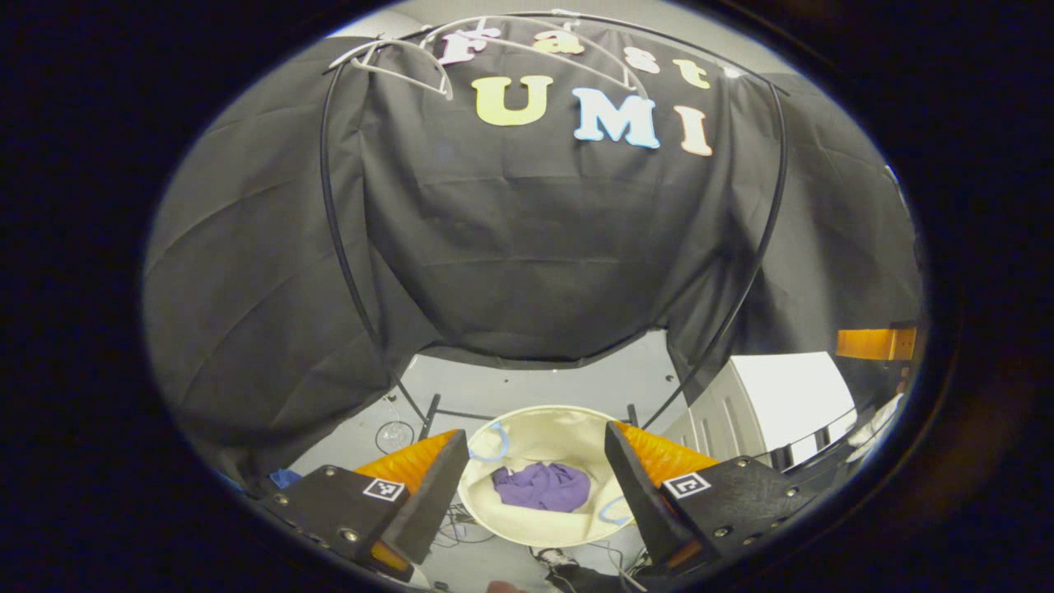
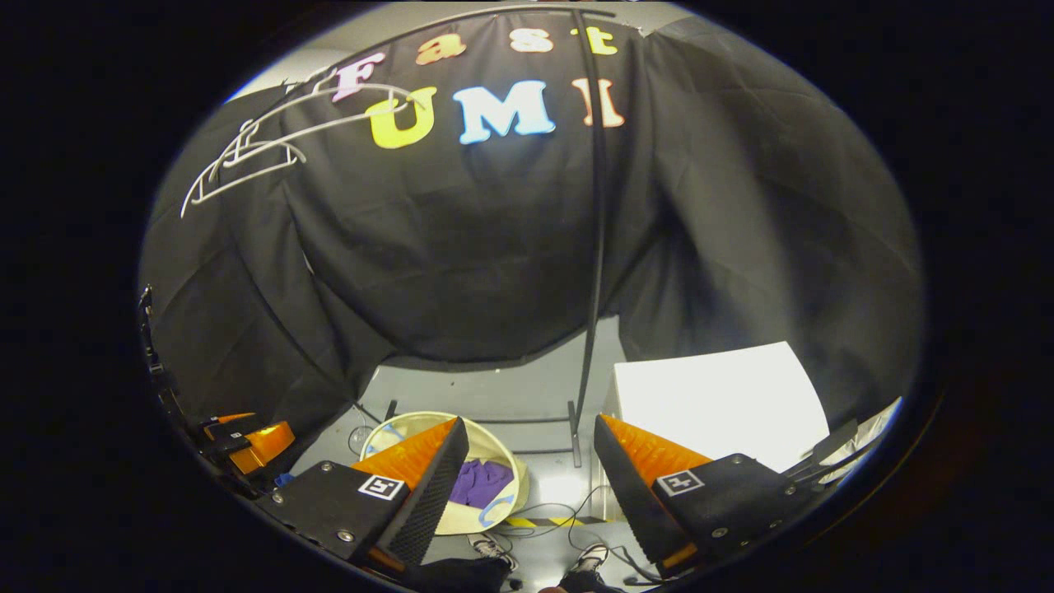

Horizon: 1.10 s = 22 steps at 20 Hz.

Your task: Grasp the clothes on the hanger with both hands and then place them into the laundry hamper below.

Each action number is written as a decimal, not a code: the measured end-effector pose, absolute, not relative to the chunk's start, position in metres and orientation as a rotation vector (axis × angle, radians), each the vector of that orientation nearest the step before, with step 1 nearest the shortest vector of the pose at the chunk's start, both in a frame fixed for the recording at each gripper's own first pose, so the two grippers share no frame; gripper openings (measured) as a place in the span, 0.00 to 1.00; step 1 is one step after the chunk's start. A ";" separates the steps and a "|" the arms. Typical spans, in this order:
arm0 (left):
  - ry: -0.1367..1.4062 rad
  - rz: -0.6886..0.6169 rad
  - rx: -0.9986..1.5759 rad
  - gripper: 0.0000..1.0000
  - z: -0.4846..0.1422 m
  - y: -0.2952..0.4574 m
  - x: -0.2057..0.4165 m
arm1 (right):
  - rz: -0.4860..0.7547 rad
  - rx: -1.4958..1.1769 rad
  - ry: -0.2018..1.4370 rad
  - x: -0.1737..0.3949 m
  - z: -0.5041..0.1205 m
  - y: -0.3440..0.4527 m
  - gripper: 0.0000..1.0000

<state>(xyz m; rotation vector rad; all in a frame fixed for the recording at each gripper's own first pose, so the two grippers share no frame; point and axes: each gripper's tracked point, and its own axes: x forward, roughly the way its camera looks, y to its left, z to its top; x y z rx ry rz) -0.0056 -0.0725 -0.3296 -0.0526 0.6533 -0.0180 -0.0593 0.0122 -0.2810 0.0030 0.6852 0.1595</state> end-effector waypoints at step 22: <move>-0.104 0.139 -0.040 1.00 0.099 -0.152 -0.040 | 0.231 0.058 -0.015 -0.040 0.003 -0.110 0.92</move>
